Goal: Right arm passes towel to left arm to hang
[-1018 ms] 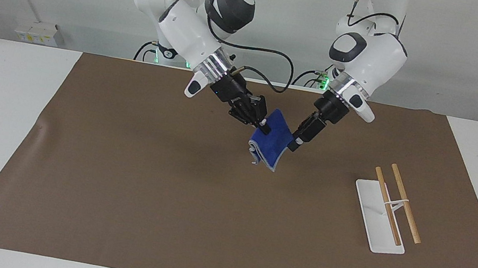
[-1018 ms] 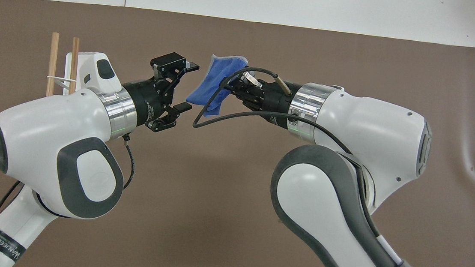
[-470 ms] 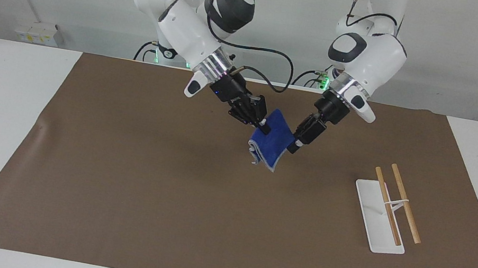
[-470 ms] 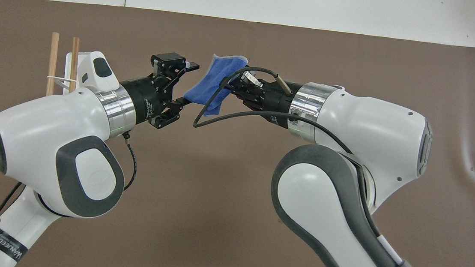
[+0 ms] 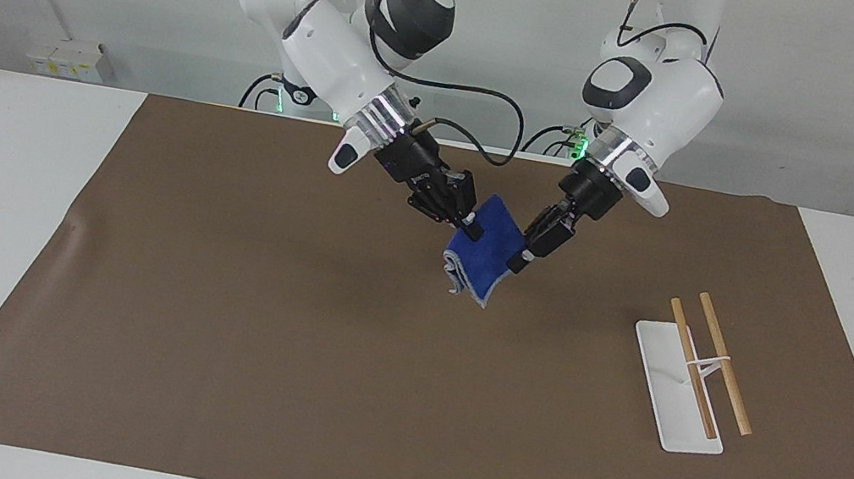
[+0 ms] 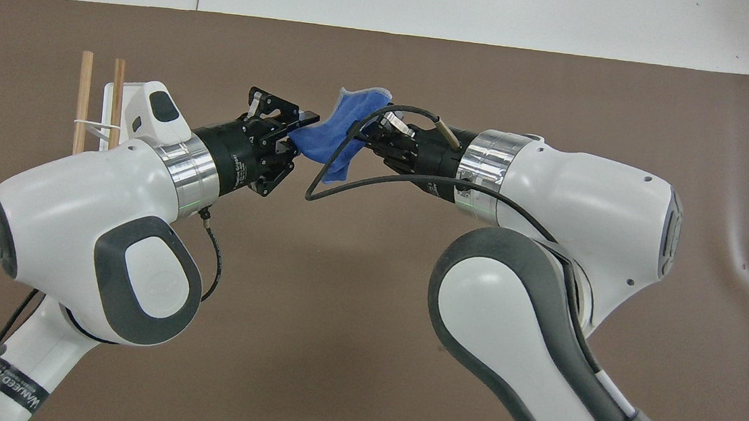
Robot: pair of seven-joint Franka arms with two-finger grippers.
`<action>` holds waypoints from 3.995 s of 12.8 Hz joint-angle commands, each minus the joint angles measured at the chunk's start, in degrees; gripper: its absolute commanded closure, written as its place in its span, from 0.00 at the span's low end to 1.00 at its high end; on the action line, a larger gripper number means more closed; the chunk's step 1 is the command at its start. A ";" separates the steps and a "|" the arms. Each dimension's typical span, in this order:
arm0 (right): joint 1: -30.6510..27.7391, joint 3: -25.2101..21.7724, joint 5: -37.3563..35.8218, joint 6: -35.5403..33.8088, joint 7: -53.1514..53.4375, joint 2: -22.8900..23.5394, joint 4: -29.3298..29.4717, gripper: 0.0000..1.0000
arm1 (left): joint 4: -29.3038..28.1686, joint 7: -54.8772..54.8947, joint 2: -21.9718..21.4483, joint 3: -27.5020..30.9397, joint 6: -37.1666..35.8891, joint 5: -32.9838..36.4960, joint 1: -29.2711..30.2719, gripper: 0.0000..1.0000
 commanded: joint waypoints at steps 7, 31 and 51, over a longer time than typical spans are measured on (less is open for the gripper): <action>-1.76 0.02 0.16 -1.32 0.23 -1.31 -0.81 0.38 | 0.18 10.55 0.69 0.96 0.75 -1.02 -1.40 1.00; -13.55 -0.42 -51.25 -27.42 -0.29 -4.47 -0.20 0.00 | 0.01 47.04 5.35 1.31 -0.83 -0.49 32.16 1.00; -5.48 -21.59 -50.91 -48.25 -13.04 -12.38 2.35 0.00 | -13.70 49.15 3.67 1.58 6.45 0.48 35.61 1.00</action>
